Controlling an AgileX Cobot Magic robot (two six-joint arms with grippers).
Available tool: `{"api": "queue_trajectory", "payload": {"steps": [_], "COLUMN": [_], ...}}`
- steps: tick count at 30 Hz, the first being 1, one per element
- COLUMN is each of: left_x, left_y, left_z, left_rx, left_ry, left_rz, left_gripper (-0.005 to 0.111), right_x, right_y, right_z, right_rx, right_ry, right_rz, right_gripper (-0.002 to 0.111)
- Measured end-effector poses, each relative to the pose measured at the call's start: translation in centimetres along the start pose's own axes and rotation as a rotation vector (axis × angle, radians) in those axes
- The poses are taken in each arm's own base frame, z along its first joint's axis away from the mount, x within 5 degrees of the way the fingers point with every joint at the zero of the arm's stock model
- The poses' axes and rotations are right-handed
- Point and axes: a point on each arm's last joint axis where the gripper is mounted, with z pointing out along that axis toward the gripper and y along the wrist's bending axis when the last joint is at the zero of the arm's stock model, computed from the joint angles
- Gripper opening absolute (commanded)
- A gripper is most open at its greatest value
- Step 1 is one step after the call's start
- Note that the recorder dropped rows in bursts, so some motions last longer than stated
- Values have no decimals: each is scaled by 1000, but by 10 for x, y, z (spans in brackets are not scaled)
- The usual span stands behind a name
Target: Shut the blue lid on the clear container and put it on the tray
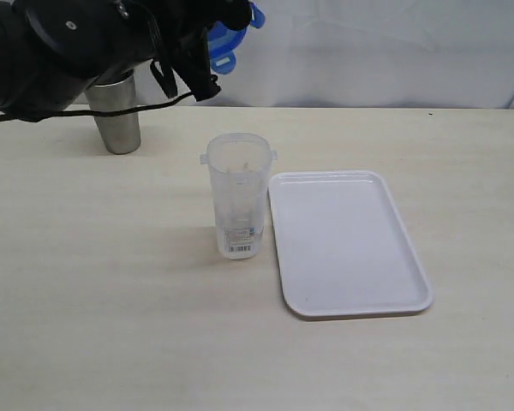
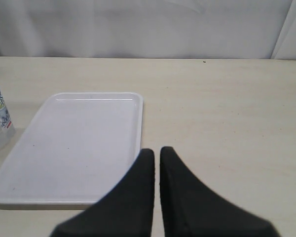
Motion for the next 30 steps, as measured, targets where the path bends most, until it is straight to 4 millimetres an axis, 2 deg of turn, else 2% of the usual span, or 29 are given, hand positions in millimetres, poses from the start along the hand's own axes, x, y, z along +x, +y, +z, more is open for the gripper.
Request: {"api": "queue_trajectory", "payload": {"steps": [4, 7, 15, 30], "left_x": [4, 6, -2, -24], "left_y": [-3, -15, -42, -66], "left_z": [-3, -9, -18, -28], "left_rx": [-85, -116, -69, 35], "left_ry": [41, 68, 41, -40], "left_rz": [85, 163, 225, 225], "left_gripper": [0, 0, 0, 0], "right_x": [0, 0, 0, 0], "right_y": [0, 0, 0, 0], "right_z": [0, 0, 0, 0], "right_rx": [0, 0, 0, 0], "right_ry": [0, 0, 0, 2], "right_rz": [0, 0, 0, 0], "right_gripper": [5, 5, 5, 5]}}
